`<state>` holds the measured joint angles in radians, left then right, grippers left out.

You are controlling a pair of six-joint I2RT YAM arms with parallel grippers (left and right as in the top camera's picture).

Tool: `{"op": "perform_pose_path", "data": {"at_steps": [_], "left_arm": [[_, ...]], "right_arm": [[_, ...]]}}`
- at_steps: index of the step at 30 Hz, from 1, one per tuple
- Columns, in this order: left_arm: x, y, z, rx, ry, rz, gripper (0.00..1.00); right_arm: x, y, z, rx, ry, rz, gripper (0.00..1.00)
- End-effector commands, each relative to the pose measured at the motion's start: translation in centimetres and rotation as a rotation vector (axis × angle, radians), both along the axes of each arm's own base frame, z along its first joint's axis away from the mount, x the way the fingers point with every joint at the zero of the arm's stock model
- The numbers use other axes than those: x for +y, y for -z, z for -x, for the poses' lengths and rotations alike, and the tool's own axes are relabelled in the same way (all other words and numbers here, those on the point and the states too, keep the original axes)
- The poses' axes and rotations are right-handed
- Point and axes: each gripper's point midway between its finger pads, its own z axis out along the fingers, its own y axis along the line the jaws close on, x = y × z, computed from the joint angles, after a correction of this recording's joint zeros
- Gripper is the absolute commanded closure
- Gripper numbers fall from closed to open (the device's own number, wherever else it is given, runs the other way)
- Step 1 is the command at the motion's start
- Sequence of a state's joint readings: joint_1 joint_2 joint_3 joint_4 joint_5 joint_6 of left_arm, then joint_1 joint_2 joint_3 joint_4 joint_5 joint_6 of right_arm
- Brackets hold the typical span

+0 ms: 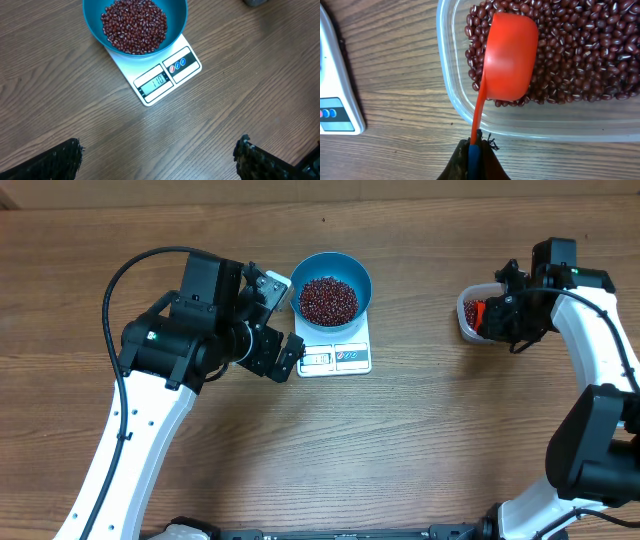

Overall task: Scoop item into bowl and weigh 150g on scale
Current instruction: 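Dip the scoop into the beans and scoop with the right gripper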

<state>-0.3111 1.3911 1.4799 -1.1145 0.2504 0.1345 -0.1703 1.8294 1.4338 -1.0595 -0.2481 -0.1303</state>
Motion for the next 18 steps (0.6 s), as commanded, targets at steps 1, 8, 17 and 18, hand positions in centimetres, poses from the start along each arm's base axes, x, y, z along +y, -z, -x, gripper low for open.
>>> {"op": "perform_pose_path", "data": {"at_steps": [1,8,17,18], "left_arm": [[-0.3,-0.9,0.0,-0.029,0.023,0.007,0.0],[-0.3,-0.9,0.0,-0.029,0.024,0.007,0.0],[-0.3,-0.9,0.0,-0.029,0.023,0.007,0.0],[-0.3,-0.9,0.0,-0.029,0.023,0.007,0.0]], "right_arm": [[0.4,0.2,0.0,0.003,0.022,-0.098,0.96],[-1.8,-0.8,-0.1,-0.037,0.117,-0.24,0.96],[-4.5,-2.5,0.1,-0.101,0.225,-0.413,0.96],[-4.8,-2.6,0.2,-0.105,0.237,-0.426,0.96]]}}
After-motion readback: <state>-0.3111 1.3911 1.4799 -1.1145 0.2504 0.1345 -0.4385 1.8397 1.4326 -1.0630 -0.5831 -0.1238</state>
